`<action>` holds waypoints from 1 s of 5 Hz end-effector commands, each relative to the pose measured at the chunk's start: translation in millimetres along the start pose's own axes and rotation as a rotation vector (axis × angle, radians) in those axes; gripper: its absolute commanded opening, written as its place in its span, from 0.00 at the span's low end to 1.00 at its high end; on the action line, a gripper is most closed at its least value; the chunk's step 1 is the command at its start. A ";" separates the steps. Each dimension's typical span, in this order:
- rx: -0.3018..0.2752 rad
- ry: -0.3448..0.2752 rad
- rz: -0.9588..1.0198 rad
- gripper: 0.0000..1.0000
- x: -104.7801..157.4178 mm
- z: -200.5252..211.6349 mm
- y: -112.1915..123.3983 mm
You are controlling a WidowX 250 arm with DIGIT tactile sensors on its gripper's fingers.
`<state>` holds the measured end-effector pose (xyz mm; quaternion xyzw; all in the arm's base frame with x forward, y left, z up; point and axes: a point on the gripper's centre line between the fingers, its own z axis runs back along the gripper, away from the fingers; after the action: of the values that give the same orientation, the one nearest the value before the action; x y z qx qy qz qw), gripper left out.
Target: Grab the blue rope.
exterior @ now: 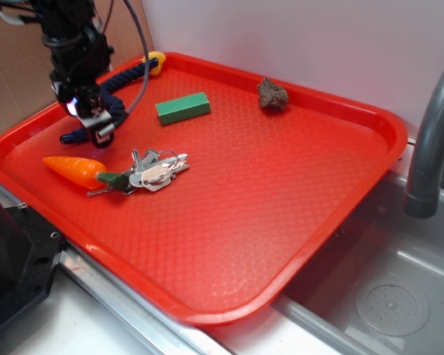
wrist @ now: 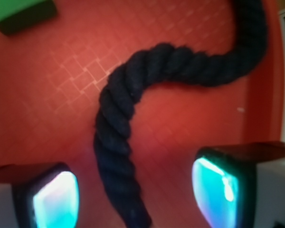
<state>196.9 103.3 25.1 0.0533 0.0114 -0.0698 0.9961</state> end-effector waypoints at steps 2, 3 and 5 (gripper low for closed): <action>-0.011 -0.021 -0.011 0.00 0.5 -8.4 -8.6; -0.014 -0.021 -0.010 0.00 -3.4 -8.3 -8.4; 0.018 -0.089 0.021 0.00 8.9 43.3 -14.5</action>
<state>198.1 77.9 55.8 0.0501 -0.0120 -0.0544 0.9972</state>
